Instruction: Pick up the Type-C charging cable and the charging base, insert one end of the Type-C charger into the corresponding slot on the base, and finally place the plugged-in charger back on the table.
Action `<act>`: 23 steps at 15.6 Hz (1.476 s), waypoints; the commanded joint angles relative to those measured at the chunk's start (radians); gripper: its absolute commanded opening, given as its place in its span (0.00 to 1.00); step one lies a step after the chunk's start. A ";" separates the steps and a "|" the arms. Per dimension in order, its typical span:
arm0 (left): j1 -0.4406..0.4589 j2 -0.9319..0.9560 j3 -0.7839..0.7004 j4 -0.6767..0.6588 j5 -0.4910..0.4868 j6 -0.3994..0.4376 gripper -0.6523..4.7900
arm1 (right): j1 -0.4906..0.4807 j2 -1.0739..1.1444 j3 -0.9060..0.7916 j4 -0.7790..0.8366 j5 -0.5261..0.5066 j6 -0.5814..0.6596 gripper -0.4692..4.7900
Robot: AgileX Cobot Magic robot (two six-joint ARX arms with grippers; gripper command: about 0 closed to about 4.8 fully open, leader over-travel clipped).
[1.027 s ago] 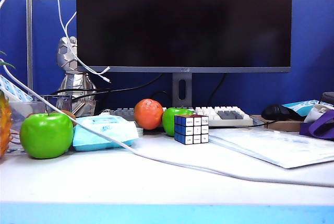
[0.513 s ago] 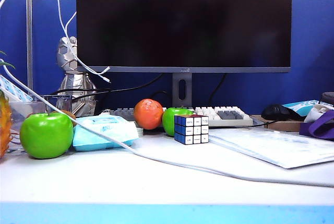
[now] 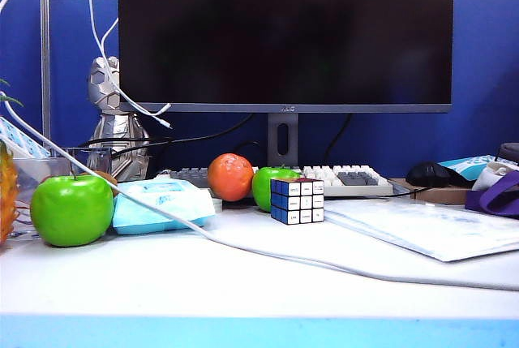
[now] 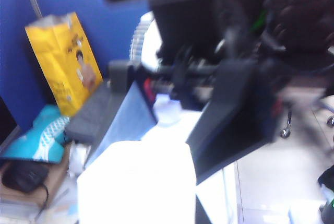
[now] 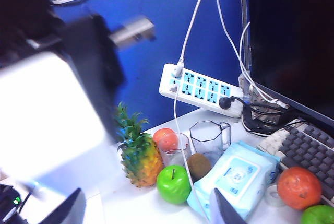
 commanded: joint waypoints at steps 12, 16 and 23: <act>0.021 -0.261 0.008 0.082 -0.357 -0.245 0.11 | 0.158 0.069 0.003 0.177 0.335 0.045 0.60; 0.021 -0.325 0.008 0.058 -0.706 -0.205 0.11 | 0.245 0.169 0.004 0.320 0.377 0.055 0.59; 0.021 -0.364 0.008 0.019 -0.917 -0.061 0.11 | 0.340 0.482 0.237 0.396 0.473 0.058 0.59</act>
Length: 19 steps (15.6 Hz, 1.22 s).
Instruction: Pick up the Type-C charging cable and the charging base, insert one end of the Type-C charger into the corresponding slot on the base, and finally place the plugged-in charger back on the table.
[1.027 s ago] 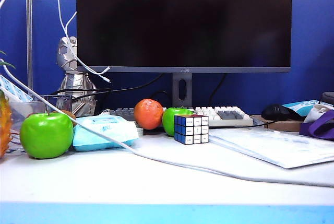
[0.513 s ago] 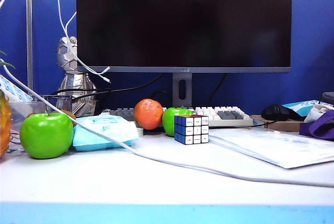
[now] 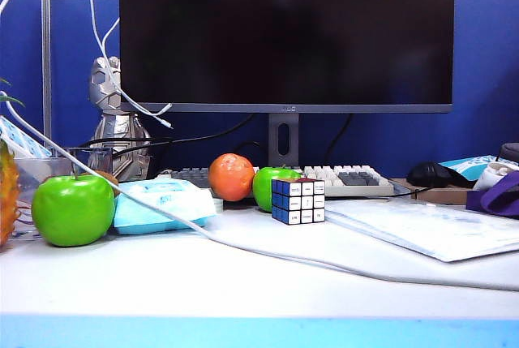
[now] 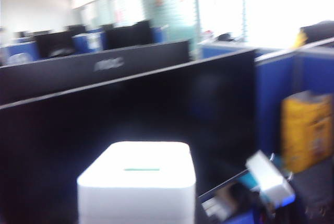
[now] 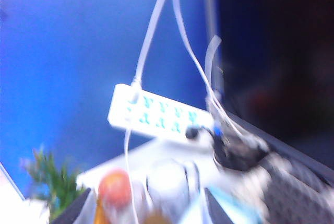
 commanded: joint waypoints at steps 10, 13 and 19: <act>0.000 -0.006 0.006 -0.031 -0.302 0.164 0.11 | 0.092 0.679 0.629 0.022 0.117 0.023 0.70; 0.000 -0.006 0.006 -0.042 -0.304 0.163 0.11 | 0.106 0.776 0.669 0.084 0.192 0.058 0.70; 0.000 -0.006 0.006 -0.108 -0.304 0.163 0.11 | 0.112 0.909 0.733 0.216 0.298 0.169 0.70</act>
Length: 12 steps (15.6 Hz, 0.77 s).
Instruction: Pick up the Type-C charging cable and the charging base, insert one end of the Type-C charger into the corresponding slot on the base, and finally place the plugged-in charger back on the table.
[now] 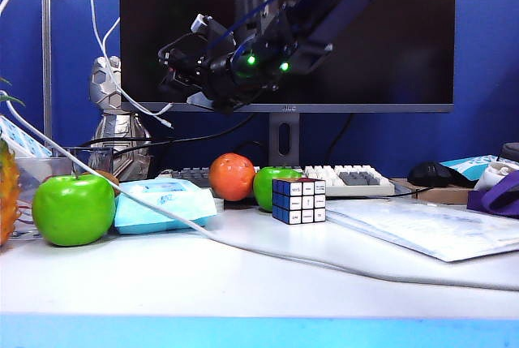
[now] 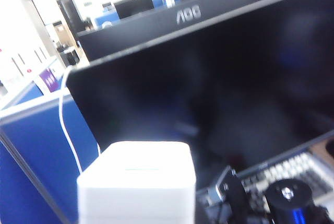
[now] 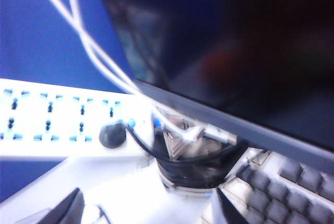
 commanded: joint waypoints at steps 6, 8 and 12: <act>0.000 -0.012 0.006 -0.032 -0.003 0.007 0.11 | 0.027 0.105 0.170 0.043 0.060 0.056 0.70; 0.000 -0.019 0.006 -0.050 -0.004 0.007 0.11 | 0.028 0.149 0.202 0.047 0.074 0.098 0.70; 0.000 -0.025 0.006 -0.083 -0.018 0.007 0.11 | 0.027 0.168 0.208 0.069 0.119 0.101 0.69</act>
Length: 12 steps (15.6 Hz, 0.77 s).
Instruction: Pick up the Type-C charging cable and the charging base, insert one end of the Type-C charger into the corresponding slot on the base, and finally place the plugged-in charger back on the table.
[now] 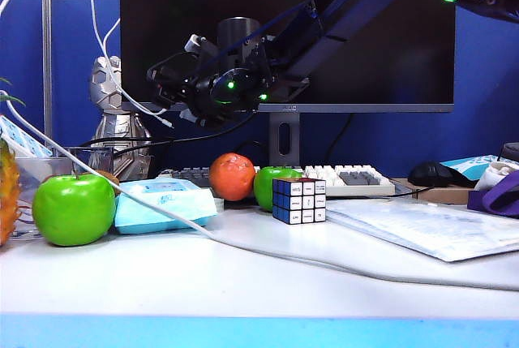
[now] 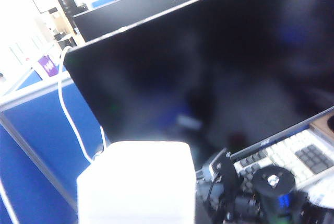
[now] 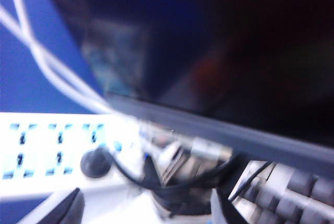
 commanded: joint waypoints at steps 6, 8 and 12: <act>0.000 -0.006 0.006 0.000 -0.010 0.004 0.11 | 0.004 0.003 0.013 0.051 0.006 0.003 0.17; 0.000 -0.006 0.006 -0.001 -0.010 0.004 0.11 | 0.004 0.003 0.013 0.053 0.007 -0.005 0.15; 0.000 -0.011 0.006 -0.018 -0.010 0.004 0.11 | 0.004 0.002 0.013 0.071 0.007 -0.004 0.79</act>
